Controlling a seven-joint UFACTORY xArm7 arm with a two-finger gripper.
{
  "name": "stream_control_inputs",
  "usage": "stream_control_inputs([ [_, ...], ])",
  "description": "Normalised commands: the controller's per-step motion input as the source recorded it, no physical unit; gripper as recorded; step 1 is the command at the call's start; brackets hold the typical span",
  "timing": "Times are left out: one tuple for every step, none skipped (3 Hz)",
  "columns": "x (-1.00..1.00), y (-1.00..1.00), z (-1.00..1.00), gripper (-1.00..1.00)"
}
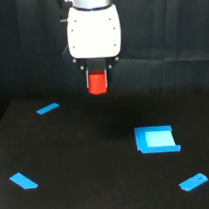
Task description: Pick up the red object from the table
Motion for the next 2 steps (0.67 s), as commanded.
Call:
stream_control_inputs([
  [0.13, -0.06, 0.02, -1.0],
  [0.03, -0.06, 0.03, -0.89],
])
